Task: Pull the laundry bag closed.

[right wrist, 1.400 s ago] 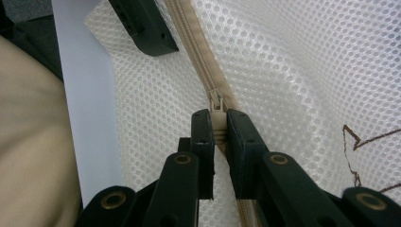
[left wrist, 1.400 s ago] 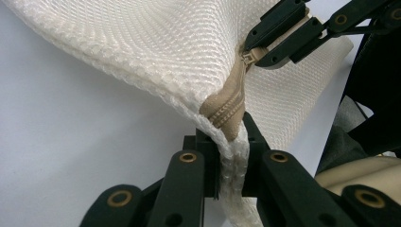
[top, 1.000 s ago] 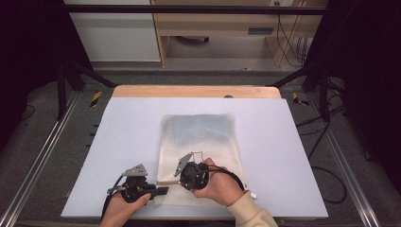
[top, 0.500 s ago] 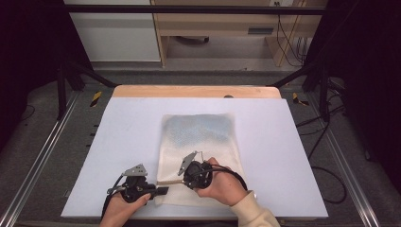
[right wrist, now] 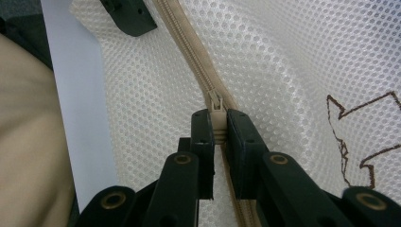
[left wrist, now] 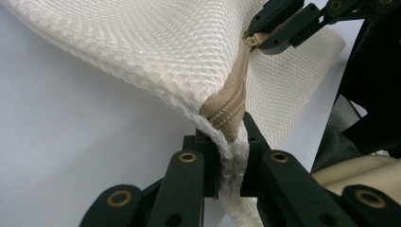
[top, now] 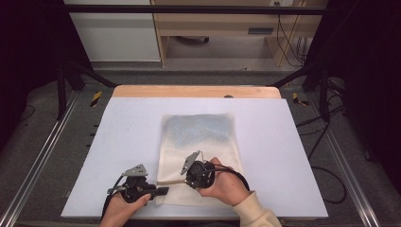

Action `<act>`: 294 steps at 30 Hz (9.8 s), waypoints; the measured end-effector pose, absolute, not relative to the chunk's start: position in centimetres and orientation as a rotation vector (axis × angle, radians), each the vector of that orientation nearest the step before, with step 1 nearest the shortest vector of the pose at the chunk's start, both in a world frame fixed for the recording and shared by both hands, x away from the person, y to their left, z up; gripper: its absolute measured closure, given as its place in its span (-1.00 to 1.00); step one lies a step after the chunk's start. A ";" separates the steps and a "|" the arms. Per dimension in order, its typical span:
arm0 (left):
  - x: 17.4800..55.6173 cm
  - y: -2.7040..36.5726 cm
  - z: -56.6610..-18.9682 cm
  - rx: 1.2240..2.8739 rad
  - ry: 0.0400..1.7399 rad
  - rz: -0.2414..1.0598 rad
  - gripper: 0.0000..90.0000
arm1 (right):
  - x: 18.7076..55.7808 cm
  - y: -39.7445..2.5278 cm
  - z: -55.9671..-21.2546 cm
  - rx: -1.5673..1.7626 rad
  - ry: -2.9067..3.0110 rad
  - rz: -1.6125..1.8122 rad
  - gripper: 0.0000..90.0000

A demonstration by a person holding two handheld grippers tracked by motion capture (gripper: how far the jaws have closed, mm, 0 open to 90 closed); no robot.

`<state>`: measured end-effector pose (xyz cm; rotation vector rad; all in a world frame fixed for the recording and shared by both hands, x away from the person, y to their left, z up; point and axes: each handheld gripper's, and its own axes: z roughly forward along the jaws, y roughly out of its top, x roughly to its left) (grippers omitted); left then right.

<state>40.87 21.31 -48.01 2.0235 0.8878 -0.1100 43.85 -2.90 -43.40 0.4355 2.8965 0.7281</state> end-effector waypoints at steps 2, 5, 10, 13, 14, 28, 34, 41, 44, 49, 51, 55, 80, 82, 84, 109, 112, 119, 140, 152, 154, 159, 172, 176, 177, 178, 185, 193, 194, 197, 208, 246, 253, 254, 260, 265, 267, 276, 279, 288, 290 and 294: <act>40.9 21.3 -48.0 2.024 0.886 -0.110 0.83 | 43.9 -3.0 -43.4 0.439 2.899 0.729 0.82; 40.9 21.3 -48.0 2.025 0.884 -0.111 0.83 | 43.8 -3.1 -43.4 0.437 2.898 0.733 0.82; 40.8 21.2 -48.0 2.028 0.882 -0.114 0.83 | 43.9 -3.3 -43.4 0.435 2.896 0.739 0.82; 40.8 21.2 -48.0 2.026 0.882 -0.113 0.83 | 43.9 -3.4 -43.4 0.450 2.896 0.727 0.82; 40.8 21.2 -48.0 2.025 0.882 -0.113 0.83 | 43.9 -3.5 -43.4 0.451 2.896 0.739 0.82; 40.8 21.2 -48.0 2.029 0.880 -0.114 0.83 | 43.9 -4.3 -43.4 0.469 2.888 0.739 0.82; 40.8 21.2 -48.0 2.029 0.881 -0.113 0.83 | 43.7 -4.4 -43.5 0.473 2.879 0.752 0.82; 40.8 21.2 -48.0 2.030 0.880 -0.113 0.83 | 43.6 -4.7 -43.6 0.467 2.873 0.775 0.82; 40.8 21.2 -48.0 2.029 0.879 -0.114 0.83 | 43.6 -4.7 -43.7 0.474 2.873 0.784 0.82; 40.8 21.2 -48.0 2.030 0.881 -0.110 0.83 | 43.6 -5.1 -43.6 0.488 2.874 0.785 0.82; 40.8 21.2 -48.0 2.032 0.881 -0.110 0.83 | 43.6 -5.2 -43.7 0.490 2.874 0.790 0.82; 40.8 21.2 -48.0 2.032 0.883 -0.108 0.82 | 43.5 -5.4 -43.8 0.493 2.874 0.797 0.82; 40.8 21.5 -47.8 2.021 0.889 -0.082 0.81 | 41.9 -5.8 -42.4 0.465 2.807 0.838 0.82; 40.8 21.5 -47.8 2.024 0.888 -0.079 0.81 | 41.9 -5.8 -42.4 0.469 2.807 0.835 0.82; 40.8 21.5 -47.7 2.026 0.888 -0.076 0.81 | 41.9 -5.9 -42.4 0.466 2.808 0.832 0.82; 40.8 21.5 -47.7 2.033 0.886 -0.075 0.82 | 42.0 -6.5 -42.8 0.505 2.807 0.824 0.82; 40.7 21.5 -47.7 2.032 0.886 -0.076 0.82 | 41.9 -6.5 -42.8 0.508 2.805 0.826 0.82; 40.7 21.4 -47.7 2.034 0.885 -0.076 0.83 | 42.0 -6.8 -42.8 0.516 2.810 0.821 0.82; 40.7 21.5 -47.7 2.036 0.887 -0.073 0.83 | 42.2 -6.9 -43.1 0.522 2.807 0.816 0.82; 40.6 21.4 -47.8 2.039 0.887 -0.073 0.83 | 42.0 -7.1 -43.4 0.525 2.805 0.836 0.82; 40.6 21.5 -47.7 2.038 0.887 -0.072 0.83 | 42.0 -7.2 -43.2 0.539 2.800 0.826 0.82; 40.6 21.5 -47.7 2.034 0.892 -0.070 0.84 | 42.0 -8.1 -43.1 0.571 2.784 0.829 0.82; 40.6 21.5 -47.7 2.030 0.889 -0.073 0.83 | 41.8 -10.4 -43.1 0.643 2.750 0.855 0.82; 40.7 21.6 -47.8 2.030 0.892 -0.075 0.84 | 41.7 -10.9 -43.2 0.659 2.743 0.862 0.82; 40.6 21.6 -47.8 2.029 0.892 -0.075 0.83 | 41.7 -11.1 -43.3 0.676 2.735 0.869 0.82; 40.6 21.6 -47.8 2.029 0.892 -0.076 0.83 | 41.6 -11.3 -43.3 0.685 2.735 0.874 0.82; 40.6 21.6 -47.7 2.028 0.891 -0.074 0.83 | 41.4 -12.4 -43.5 0.720 2.716 0.893 0.82; 40.6 21.5 -47.7 2.028 0.887 -0.072 0.83 | 41.2 -13.5 -43.5 0.748 2.698 0.907 0.82; 40.6 21.5 -47.7 2.028 0.888 -0.071 0.83 | 41.2 -13.7 -43.5 0.758 2.691 0.915 0.82; 40.6 21.5 -47.7 2.031 0.887 -0.068 0.83 | 41.1 -14.3 -43.6 0.777 2.684 0.916 0.82; 40.6 21.6 -47.7 2.028 0.888 -0.064 0.84 | 40.8 -15.3 -44.0 0.814 2.669 0.917 0.82; 40.4 21.5 -47.4 2.023 0.880 -0.060 0.83 | 40.2 -19.2 -44.1 0.970 2.595 0.929 0.82; 40.5 21.6 -47.4 2.021 0.879 -0.057 0.83 | 40.2 -19.6 -44.2 0.985 2.596 0.926 0.82; 40.4 21.6 -47.4 2.022 0.879 -0.055 0.83 | 40.2 -19.6 -44.3 0.987 2.596 0.921 0.82; 40.5 21.6 -47.3 2.018 0.882 -0.057 0.83 | 40.1 -20.0 -44.5 1.008 2.595 0.919 0.82; 40.4 21.6 -47.3 2.021 0.878 -0.053 0.84 | 40.0 -20.2 -44.6 1.016 2.599 0.913 0.82; 40.5 21.6 -47.3 2.020 0.879 -0.051 0.83 | 40.0 -20.2 -44.7 1.012 2.603 0.910 0.82; 40.4 21.8 -47.2 2.013 0.883 -0.048 0.83 | 39.9 -20.6 -45.1 1.044 2.606 0.910 0.82; 40.4 21.8 -47.1 2.012 0.883 -0.049 0.83 | 39.8 -20.7 -45.1 1.045 2.604 0.908 0.82; 40.4 21.8 -47.1 2.027 0.886 -0.037 0.82 | 39.6 -20.6 -45.0 1.059 2.608 0.917 0.82; 40.4 21.7 -47.2 2.039 0.882 -0.031 0.81 | 39.6 -20.5 -45.1 1.057 2.611 0.905 0.82; 40.3 21.6 -47.1 2.040 0.878 -0.030 0.81 | 39.6 -20.6 -45.1 1.067 2.607 0.906 0.82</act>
